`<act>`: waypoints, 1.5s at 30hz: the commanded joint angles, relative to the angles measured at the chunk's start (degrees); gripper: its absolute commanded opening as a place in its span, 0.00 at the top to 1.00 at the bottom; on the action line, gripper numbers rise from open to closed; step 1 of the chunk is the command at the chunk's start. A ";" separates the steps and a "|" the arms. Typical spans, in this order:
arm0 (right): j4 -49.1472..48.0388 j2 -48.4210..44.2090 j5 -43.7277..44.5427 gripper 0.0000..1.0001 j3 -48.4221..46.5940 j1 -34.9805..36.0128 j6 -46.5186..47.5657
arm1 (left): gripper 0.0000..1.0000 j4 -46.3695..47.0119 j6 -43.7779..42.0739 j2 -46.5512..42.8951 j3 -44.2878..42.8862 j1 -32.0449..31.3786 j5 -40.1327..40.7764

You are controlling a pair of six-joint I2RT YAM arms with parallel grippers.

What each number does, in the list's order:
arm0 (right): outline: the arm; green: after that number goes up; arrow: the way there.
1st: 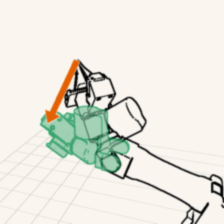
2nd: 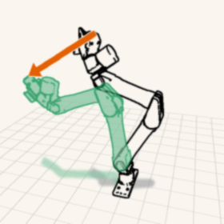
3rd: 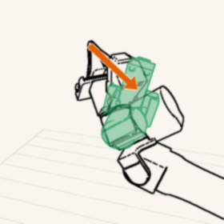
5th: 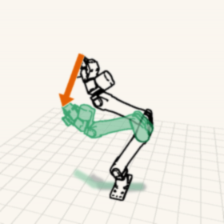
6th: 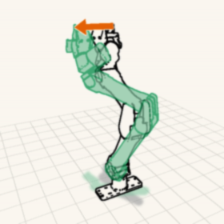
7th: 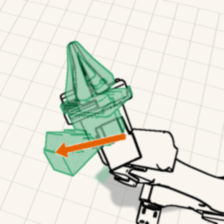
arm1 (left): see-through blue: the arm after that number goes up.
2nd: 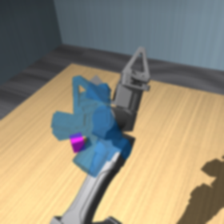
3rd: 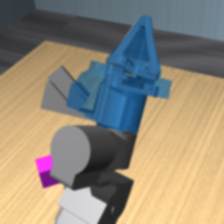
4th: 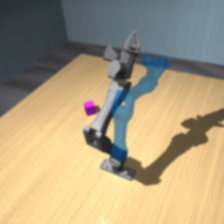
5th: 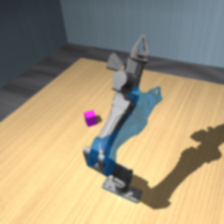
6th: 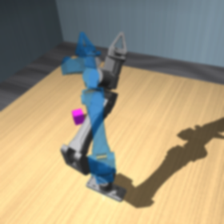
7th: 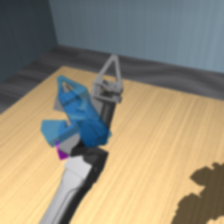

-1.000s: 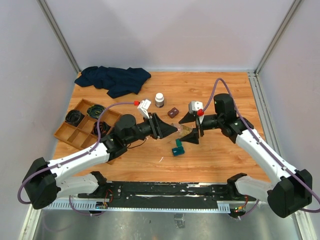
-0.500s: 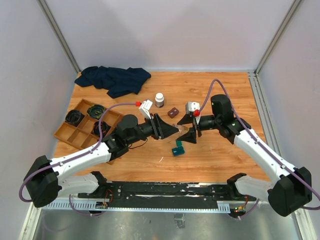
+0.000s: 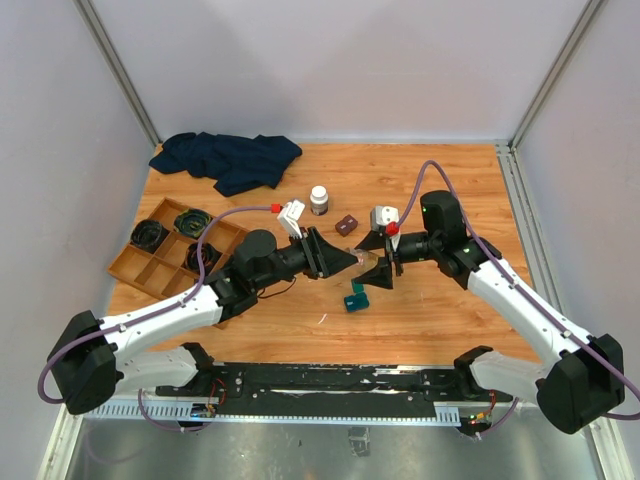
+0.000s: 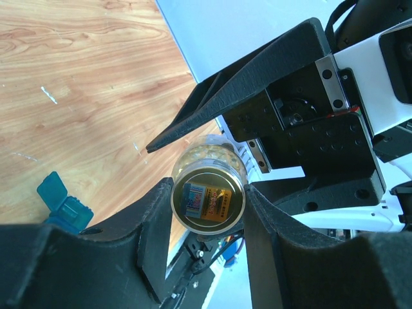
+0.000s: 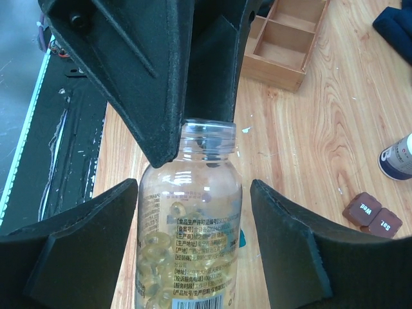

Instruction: Sort the pills into containers

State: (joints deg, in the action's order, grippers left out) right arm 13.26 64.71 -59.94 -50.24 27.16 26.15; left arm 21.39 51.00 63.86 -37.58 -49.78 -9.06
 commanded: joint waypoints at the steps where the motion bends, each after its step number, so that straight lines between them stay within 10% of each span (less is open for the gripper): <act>1: 0.23 -1.18 -0.21 0.27 0.75 0.62 1.45 | 1.00 3.38 0.58 -1.07 -1.61 -0.85 1.21; 31: 0.14 -1.42 0.67 0.29 1.11 0.79 0.83 | 1.00 3.31 1.34 -1.42 -1.48 -1.46 2.39; 37: 0.44 -1.58 -0.71 0.62 1.10 0.79 1.07 | 0.99 3.31 1.54 -1.38 -1.67 -1.64 2.54; 45: 2.32 -2.55 -5.92 0.98 1.21 -1.13 1.73 | 0.40 3.40 0.22 -5.20 -0.19 -1.64 3.60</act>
State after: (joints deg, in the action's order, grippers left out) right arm 13.85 63.94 -60.42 -49.91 27.22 27.07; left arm 20.93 52.10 62.72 -37.58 -50.98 -6.74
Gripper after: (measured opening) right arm 0.537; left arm 0.533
